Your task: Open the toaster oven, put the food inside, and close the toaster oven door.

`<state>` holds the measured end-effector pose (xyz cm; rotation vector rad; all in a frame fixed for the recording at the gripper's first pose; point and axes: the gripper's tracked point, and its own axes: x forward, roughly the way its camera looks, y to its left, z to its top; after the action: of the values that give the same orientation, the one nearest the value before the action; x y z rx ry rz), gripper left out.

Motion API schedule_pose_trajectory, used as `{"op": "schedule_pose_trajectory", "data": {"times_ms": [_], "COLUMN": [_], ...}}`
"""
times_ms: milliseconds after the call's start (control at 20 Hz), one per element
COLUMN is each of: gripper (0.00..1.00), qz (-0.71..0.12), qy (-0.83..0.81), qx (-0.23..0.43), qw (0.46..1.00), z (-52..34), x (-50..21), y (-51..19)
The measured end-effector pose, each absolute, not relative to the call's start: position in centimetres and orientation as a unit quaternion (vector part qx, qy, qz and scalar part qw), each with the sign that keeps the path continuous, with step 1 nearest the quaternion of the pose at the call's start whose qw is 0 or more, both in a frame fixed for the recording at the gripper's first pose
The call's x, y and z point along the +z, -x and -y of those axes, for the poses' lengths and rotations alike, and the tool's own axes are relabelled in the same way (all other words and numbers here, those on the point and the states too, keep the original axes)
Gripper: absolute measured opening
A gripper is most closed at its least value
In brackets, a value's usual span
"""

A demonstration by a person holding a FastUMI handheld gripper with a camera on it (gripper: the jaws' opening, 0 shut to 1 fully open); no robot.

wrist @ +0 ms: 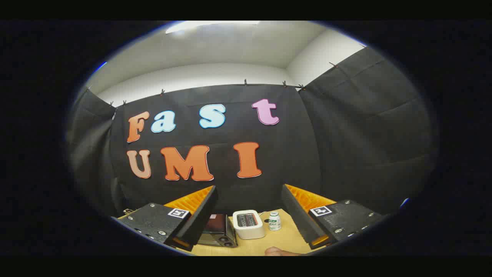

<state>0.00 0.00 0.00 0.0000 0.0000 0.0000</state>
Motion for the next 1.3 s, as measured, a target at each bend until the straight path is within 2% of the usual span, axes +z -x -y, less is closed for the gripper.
{"op": "schedule_pose_trajectory", "data": {"times_ms": [1300], "gripper": [0.98], "qz": [-0.008], "qy": [0.011], "qx": [0.003], "qw": [1.0], "z": [0.6], "x": [-1.2], "y": [0.4]}}
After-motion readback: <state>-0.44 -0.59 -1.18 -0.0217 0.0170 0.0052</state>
